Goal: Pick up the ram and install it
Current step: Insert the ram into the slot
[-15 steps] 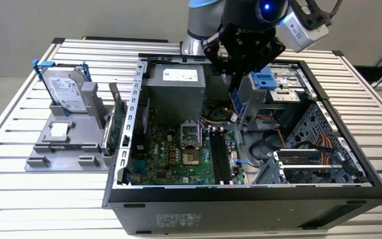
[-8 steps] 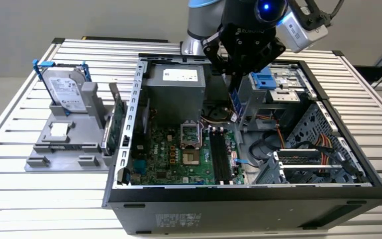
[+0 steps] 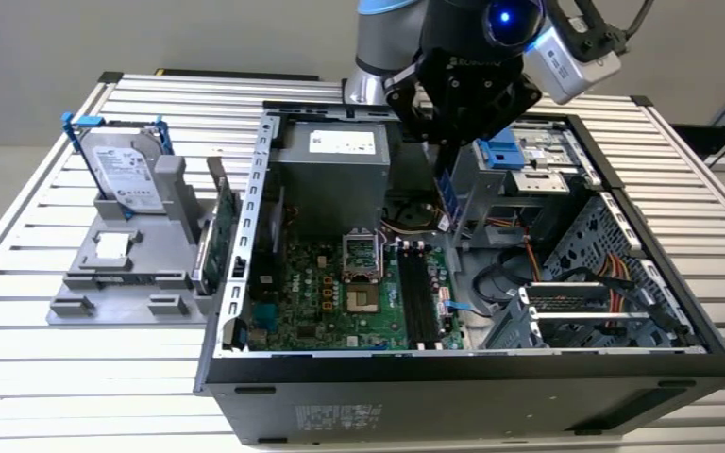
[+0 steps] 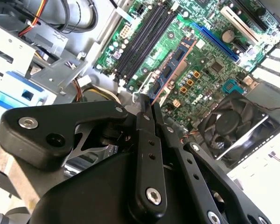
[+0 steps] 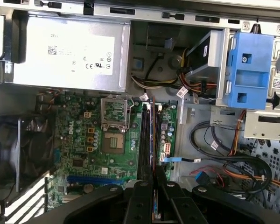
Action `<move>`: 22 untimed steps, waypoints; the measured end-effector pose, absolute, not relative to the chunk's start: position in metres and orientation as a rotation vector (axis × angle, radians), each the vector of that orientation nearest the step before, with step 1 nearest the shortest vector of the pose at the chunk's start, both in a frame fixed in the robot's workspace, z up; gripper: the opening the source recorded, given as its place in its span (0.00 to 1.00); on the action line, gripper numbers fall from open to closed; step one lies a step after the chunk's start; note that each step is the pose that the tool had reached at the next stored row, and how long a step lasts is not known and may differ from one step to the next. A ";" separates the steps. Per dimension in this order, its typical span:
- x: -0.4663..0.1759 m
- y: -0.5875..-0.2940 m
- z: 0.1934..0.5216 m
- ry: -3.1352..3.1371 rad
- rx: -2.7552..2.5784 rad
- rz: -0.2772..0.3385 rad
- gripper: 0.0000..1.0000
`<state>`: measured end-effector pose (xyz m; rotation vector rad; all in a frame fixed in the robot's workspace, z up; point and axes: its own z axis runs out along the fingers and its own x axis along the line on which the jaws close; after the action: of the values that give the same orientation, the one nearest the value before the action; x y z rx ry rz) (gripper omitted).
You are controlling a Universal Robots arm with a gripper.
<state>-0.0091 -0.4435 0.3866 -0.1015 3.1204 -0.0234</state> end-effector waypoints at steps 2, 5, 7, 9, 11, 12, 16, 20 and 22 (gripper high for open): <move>-0.007 -0.443 0.386 3.121 -0.101 -0.023 0.00; -0.004 -0.443 0.384 3.121 -0.101 -0.023 0.00; -0.002 -0.443 0.383 3.122 -0.101 -0.023 0.00; 0.000 -0.444 0.382 3.123 -0.101 -0.023 0.00; 0.001 -0.443 0.380 3.123 -0.101 -0.023 0.00; 0.002 -0.443 0.380 3.123 -0.101 -0.023 0.00; 0.004 -0.443 0.377 3.123 -0.101 -0.023 0.00; 0.005 -0.443 0.375 3.123 -0.101 -0.023 0.00; 0.005 -0.443 0.375 3.123 -0.101 -0.023 0.00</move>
<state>0.0050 -0.4435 0.3754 -0.1012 3.1232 -0.0234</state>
